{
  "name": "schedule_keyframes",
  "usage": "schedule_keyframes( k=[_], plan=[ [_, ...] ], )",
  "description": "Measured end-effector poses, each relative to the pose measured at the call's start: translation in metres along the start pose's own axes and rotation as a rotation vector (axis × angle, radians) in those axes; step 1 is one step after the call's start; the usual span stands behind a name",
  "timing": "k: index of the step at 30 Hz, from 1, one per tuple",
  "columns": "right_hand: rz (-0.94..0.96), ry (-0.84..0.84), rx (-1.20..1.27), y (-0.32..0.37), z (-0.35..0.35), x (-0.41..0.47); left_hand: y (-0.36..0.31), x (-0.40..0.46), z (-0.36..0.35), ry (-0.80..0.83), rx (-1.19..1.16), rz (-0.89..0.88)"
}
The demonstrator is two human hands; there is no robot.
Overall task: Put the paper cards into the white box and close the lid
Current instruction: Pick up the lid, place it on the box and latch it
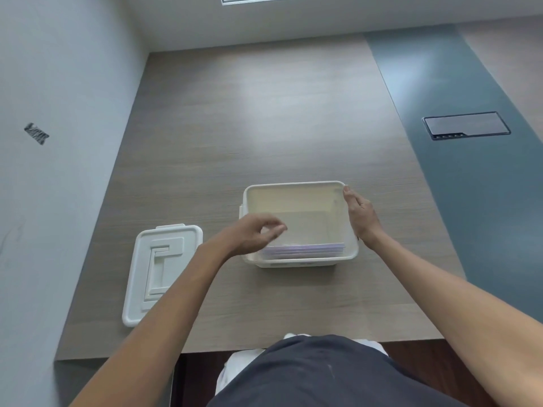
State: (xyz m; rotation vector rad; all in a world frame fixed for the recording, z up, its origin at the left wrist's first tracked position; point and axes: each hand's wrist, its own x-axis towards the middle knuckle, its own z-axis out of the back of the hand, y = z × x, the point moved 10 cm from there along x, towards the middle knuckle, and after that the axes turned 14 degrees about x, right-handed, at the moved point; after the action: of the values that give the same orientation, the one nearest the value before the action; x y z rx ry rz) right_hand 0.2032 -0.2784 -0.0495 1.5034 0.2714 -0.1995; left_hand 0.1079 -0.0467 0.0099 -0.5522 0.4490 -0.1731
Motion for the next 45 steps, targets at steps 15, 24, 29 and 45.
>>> schedule_keyframes(
  k=[15, 24, 29, 45],
  plan=[
    [0.358, 0.054, -0.904, 0.067, -0.031, 0.034, 0.109, -0.004, 0.061, -0.414, 0.533, 0.417],
    [0.483, 0.32, -1.172, 0.079, -0.15, 0.037, 0.19, -0.092, 0.083, -0.468, 0.515, 0.666],
    [0.583, 0.51, -1.203, 0.071, -0.248, 0.011, 0.241, -0.165, 0.064, -0.457, 0.424, 0.835],
    [0.419, 1.004, -1.403, -0.045, -0.465, -0.065, 0.289, -0.304, -0.063, -0.279, 0.124, 1.174]
  ],
)
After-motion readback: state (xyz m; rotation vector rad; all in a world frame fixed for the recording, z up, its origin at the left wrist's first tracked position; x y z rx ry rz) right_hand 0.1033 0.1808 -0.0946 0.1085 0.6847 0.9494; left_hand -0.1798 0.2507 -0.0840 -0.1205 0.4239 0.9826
